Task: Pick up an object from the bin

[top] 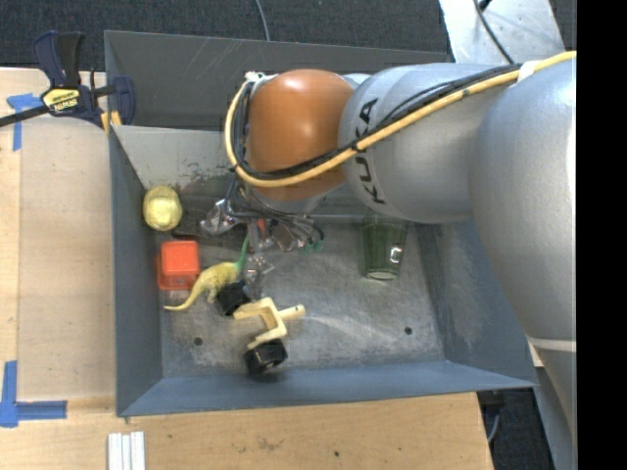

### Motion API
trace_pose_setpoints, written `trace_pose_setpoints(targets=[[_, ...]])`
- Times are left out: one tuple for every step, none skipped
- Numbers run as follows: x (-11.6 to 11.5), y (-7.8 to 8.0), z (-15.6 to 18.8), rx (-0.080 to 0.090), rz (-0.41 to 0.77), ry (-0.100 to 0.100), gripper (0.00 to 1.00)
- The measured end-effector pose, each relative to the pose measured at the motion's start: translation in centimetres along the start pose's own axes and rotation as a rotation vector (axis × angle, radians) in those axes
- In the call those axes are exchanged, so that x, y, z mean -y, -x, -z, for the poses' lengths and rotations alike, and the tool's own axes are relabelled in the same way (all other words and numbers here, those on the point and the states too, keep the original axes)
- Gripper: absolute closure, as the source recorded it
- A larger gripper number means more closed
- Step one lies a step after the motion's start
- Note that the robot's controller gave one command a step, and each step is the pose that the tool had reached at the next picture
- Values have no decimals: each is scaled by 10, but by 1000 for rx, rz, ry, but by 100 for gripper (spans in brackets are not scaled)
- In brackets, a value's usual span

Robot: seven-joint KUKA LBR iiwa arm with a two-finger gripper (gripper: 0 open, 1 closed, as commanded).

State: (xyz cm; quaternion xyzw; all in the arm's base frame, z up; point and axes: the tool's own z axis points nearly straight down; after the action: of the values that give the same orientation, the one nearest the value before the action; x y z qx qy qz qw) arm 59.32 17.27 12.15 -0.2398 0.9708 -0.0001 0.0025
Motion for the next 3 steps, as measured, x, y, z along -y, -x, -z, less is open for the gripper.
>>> trace_pose_setpoints(targets=[[1, -1, -9, 1, 115, 1, 0], [8, -9, -46, 6, 175, 1, 100], [8, -9, -46, 6, 175, 1, 100]])
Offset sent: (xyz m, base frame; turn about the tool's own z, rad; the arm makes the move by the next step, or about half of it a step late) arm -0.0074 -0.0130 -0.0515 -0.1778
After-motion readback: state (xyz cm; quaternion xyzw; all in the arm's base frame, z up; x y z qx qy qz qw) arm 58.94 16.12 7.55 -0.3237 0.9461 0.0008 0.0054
